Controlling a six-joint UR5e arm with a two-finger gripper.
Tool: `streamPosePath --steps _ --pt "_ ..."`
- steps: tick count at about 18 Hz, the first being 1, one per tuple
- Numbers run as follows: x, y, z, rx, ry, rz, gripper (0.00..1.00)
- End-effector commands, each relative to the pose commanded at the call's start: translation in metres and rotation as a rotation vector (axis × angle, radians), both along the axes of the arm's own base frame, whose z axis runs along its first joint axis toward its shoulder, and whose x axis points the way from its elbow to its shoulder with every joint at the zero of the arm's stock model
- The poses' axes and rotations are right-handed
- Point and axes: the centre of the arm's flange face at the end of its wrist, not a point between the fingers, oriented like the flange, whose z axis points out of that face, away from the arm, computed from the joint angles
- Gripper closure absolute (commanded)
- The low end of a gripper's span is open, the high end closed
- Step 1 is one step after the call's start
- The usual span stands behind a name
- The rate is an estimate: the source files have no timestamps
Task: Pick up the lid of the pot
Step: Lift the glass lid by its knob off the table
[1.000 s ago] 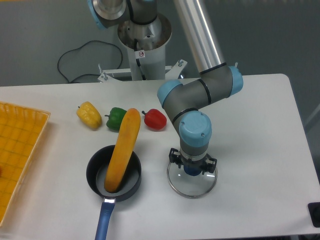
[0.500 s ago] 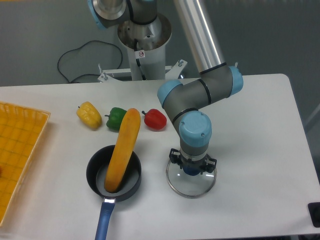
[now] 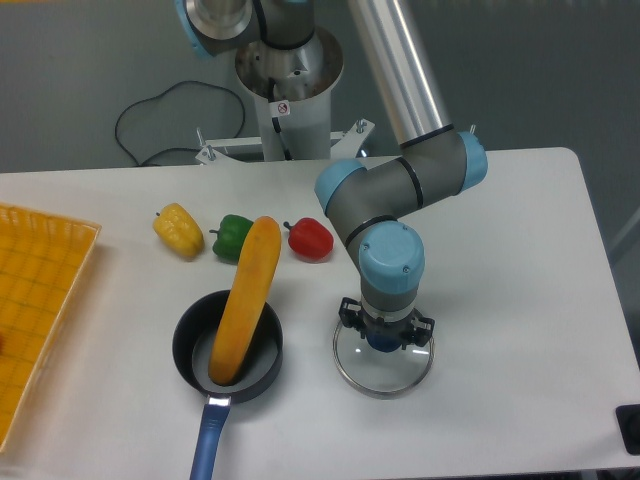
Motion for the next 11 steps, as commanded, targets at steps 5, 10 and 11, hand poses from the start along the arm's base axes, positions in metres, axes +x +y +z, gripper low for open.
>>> streamPosePath --steps 5,10,11 --pt "0.001 -0.002 0.019 -0.006 -0.004 -0.032 0.40" --pt "0.005 -0.004 0.041 -0.012 -0.008 -0.101 0.41" --pt "0.006 -0.005 0.046 -0.010 -0.004 -0.127 0.40"
